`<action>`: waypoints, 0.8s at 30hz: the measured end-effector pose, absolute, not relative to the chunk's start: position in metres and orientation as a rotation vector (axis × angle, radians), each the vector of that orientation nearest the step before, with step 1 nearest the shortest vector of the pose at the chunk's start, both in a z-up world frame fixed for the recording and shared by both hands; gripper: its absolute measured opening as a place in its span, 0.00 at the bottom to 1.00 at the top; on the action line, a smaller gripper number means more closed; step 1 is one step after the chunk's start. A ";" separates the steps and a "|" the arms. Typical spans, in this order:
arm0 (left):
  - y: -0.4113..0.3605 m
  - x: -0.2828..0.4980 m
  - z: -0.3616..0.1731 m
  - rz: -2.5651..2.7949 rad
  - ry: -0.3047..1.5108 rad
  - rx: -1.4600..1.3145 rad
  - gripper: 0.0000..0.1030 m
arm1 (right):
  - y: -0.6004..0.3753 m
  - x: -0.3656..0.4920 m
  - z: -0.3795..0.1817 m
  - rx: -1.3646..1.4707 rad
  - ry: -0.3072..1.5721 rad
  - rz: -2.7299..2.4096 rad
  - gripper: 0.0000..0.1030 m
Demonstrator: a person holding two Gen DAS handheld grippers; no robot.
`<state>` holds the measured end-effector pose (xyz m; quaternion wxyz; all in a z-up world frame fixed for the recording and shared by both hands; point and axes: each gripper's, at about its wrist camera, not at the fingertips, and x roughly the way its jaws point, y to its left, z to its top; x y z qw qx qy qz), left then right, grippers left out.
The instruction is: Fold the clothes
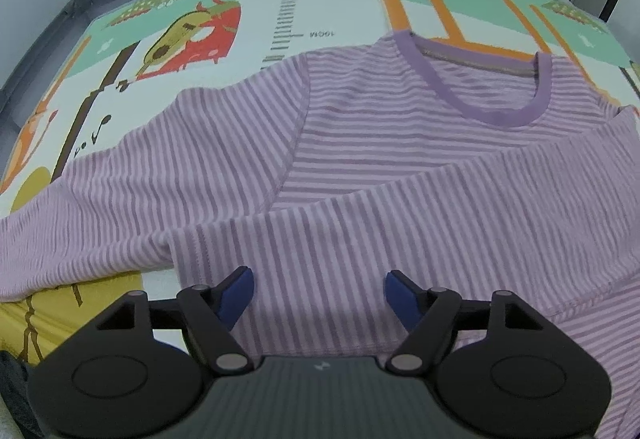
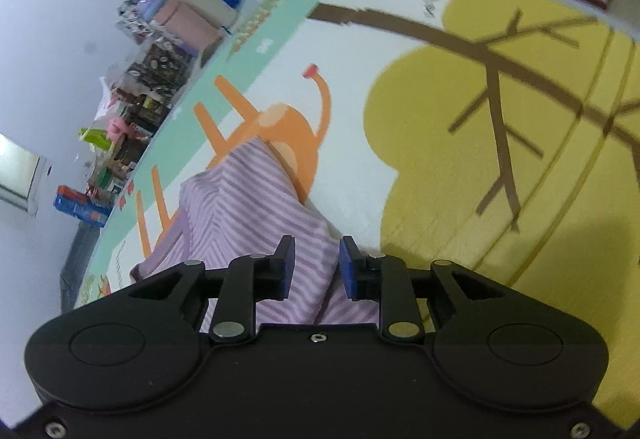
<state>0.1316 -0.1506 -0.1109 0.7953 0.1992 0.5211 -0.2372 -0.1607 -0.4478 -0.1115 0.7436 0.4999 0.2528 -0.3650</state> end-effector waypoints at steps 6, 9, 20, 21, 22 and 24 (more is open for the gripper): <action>-0.161 0.119 -0.101 -0.551 1.103 0.397 0.73 | -0.444 -0.146 -0.093 0.977 0.574 -0.760 0.23; -0.169 0.109 -0.104 -0.581 1.100 0.406 0.73 | -0.442 -0.129 -0.088 0.929 0.600 -0.721 0.20; -0.166 0.106 -0.123 -0.521 1.107 0.433 0.79 | -0.439 -0.053 -0.100 0.787 0.751 -0.644 0.13; -0.163 0.107 -0.123 -0.511 1.109 0.425 0.79 | -0.441 -0.048 -0.104 0.780 0.764 -0.644 0.13; -0.161 0.109 -0.123 -0.507 1.112 0.418 0.80 | -0.443 -0.042 -0.108 0.774 0.777 -0.644 0.13; -0.156 0.111 -0.124 -0.502 1.120 0.399 0.82 | -0.447 -0.033 -0.117 0.761 0.801 -0.652 0.12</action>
